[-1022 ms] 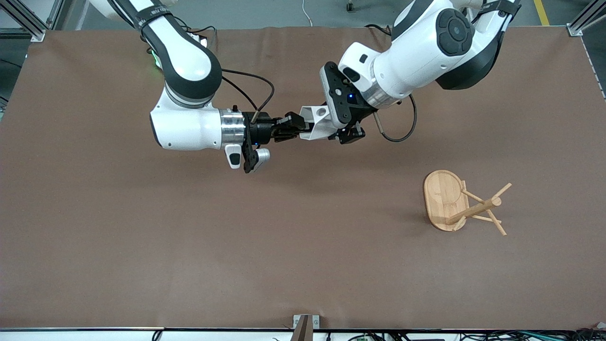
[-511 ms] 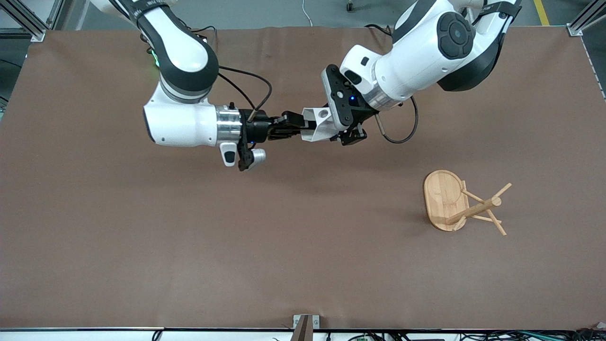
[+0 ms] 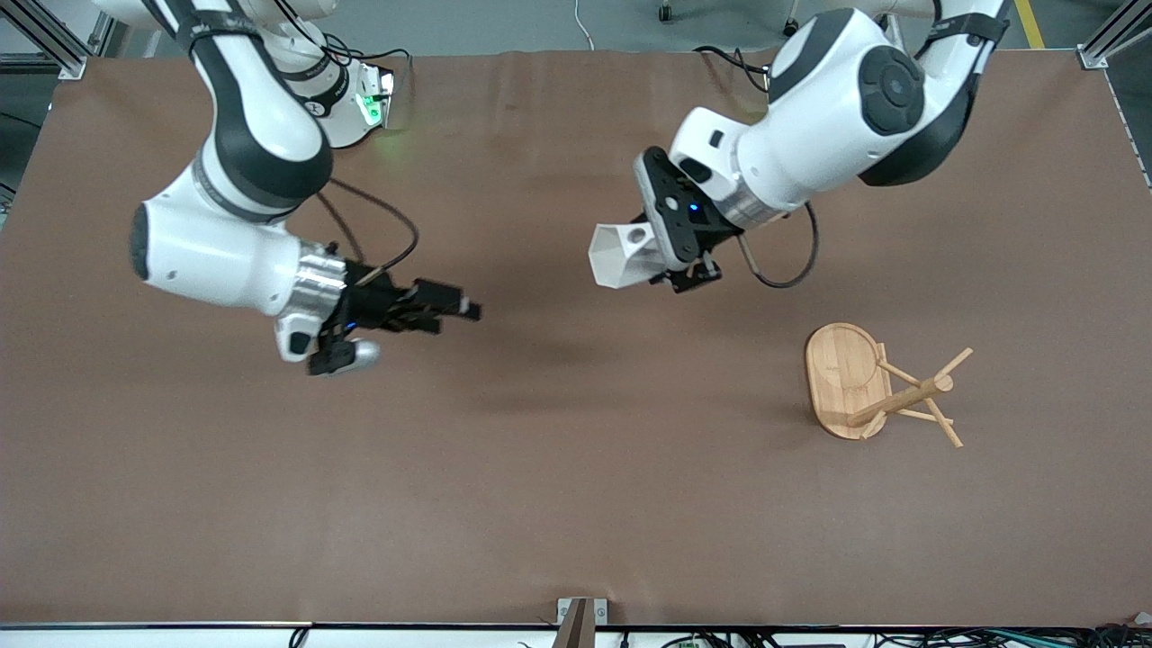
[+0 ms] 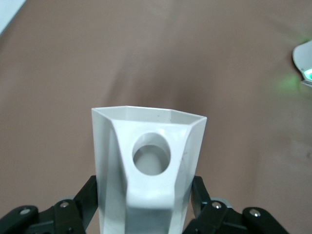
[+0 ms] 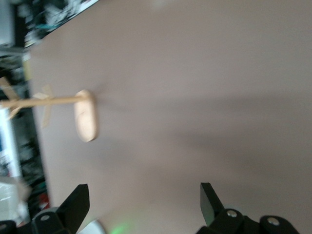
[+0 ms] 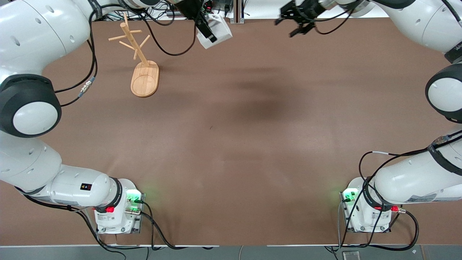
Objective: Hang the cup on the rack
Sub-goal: 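Carry the cup with the left gripper while the right gripper withdraws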
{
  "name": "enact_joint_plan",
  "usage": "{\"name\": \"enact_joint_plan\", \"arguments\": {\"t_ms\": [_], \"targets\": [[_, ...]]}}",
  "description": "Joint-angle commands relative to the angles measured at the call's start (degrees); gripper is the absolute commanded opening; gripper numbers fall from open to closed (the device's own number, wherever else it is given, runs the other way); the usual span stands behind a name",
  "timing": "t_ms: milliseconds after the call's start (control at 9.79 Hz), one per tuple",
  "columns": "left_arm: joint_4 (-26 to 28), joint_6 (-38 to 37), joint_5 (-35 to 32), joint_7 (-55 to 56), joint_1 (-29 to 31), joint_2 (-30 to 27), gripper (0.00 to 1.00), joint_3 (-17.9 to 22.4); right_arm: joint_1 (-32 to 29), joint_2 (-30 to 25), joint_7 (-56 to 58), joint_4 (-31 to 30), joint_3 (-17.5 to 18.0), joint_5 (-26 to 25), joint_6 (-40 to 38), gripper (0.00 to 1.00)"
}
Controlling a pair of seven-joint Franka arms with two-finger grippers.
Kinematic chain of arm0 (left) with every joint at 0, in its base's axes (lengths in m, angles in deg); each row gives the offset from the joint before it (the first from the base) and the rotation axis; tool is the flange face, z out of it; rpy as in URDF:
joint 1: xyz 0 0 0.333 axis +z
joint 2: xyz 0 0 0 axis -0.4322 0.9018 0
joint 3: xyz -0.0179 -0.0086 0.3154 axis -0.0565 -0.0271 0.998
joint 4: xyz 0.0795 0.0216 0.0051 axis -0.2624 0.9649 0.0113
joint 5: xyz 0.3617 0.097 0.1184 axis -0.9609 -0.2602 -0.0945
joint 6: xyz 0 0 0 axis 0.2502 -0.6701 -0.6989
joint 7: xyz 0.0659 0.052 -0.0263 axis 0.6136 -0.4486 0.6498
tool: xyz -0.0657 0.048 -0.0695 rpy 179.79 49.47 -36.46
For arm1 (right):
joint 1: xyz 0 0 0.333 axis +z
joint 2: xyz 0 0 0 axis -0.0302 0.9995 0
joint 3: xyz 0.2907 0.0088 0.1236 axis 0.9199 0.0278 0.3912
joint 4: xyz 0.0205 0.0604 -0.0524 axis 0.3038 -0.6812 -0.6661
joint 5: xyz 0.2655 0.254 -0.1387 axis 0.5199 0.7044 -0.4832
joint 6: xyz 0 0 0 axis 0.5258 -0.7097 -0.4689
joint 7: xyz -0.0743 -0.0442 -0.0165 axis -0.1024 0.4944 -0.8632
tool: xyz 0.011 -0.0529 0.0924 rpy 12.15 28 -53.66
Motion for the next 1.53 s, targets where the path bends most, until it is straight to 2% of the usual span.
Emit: {"name": "enact_joint_plan", "arguments": {"t_ms": [0, 102, 307, 511, 613, 715, 920, 1022, 1124, 1328, 1431], "targets": [[1.44, 0.76, -2.90, 9.01, 2.99, 0.59, 0.01, -0.17, -0.25, -2.22, -1.38, -1.83, -6.39, -15.14, -0.44, 1.00], [1.36, 0.76, -4.65, 16.12, 4.30, 0.59, 0.01, -0.17, -0.51, -2.74, -1.21, -1.47, -9.46, -20.98, -2.19, 1.00], [0.83, 0.76, -6.77, 26.17, 7.63, 0.68, 0.01, -0.09, -0.43, -5.55, -0.77, -0.60, -15.79, -26.81, -2.81, 1.00], [1.35, -2.46, -8.26, 29.62, 10.54, 1.82, 0.00, 0.09, -0.43, -10.19, -0.24, -0.24, -16.87, -37.85, -4.83, 1.00], [1.27, -4.32, -11.14, 31.29, 12.12, 1.91, 0.00, 0.09, -0.51, -13.70, -0.85, -0.15, -17.66, -40.96, -7.28, 1.00], [1.44, -5.03, -13.87, 32.27, 12.75, 2.09, 0.00, 0.09, -0.51, -16.34, -1.20, 0.63, -18.62, -40.99, -11.83, 1.00], [2.05, -6.71, -14.60, 33.07, 16.07, 3.66, 0.01, 0.18, -0.60, -19.87, -1.29, 4.22, -19.42, -40.55, -22.37, 1.00], [2.67, -6.62, -14.51, 33.07, 16.44, 4.02, 0.01, 0.18, -1.21, -19.89, -3.21, 7.98, -20.56, -35.42, -28.51, 1.00], [3.63, -6.71, -14.51, 33.24, 16.62, 4.63, 0.01, 0.18, -1.30, -19.80, -5.32, 11.94, -21.61, -32.67, -34.66, 1.00], [5.30, -6.53, -14.25, 33.50, 16.71, 5.16, 0.01, 0.87, -1.30, -19.19, -5.43, 15.92, -21.62, -32.73, -36.39, 1.00], [5.92, -6.36, -14.34, 33.16, 16.71, 5.34, 0.01, 1.92, -1.48, -18.92, -5.16, 15.76, -21.62, -32.73, -36.31, 1.00]]}}
